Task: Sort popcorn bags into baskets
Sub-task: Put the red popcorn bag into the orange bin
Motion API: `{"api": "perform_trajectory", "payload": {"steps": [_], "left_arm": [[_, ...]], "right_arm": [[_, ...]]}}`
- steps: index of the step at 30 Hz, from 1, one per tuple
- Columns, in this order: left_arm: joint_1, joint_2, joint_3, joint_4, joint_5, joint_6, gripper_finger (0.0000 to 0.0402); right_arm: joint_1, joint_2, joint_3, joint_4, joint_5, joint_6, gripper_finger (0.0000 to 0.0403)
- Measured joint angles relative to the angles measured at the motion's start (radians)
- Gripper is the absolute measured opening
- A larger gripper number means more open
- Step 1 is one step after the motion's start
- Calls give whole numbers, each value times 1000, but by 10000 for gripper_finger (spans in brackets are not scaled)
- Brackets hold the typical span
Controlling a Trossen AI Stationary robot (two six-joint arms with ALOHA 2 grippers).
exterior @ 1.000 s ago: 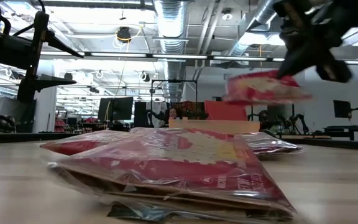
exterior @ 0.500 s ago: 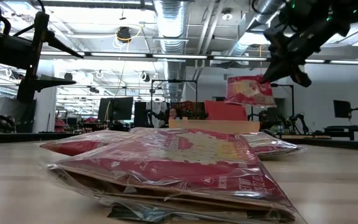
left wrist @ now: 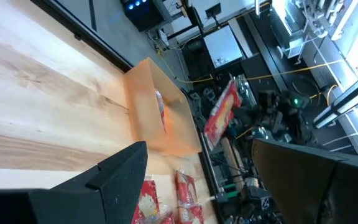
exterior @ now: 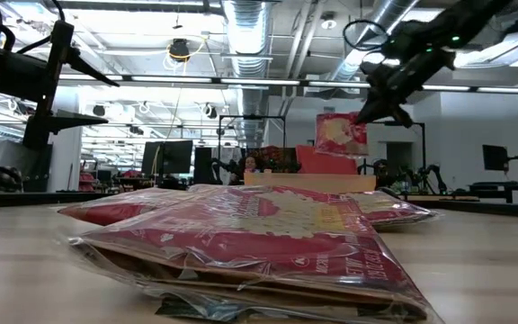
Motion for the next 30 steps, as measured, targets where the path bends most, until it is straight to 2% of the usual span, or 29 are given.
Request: {"api": "perform_trajectory", "payload": {"steps": [5,8,15,21,24,30], "left_arm": [[0,0,0,0,0,6,279],[0,0,0,-1,-2,10,279],[0,0,0,-2,-5,34,279],[0,0,0,-3,-13,34,279],[0,0,0,-3,-15,34,279],[0,0,0,-3,-15,34,279]], "right_arm": [[-13,161,170,-113,0,-119,9],[-13,237,227,-164,0,-162,8],[2,356,251,-169,2,-168,20],[7,404,252,-168,31,-168,21],[5,416,252,-176,31,-170,43],[6,421,252,-172,46,-169,134]]}}
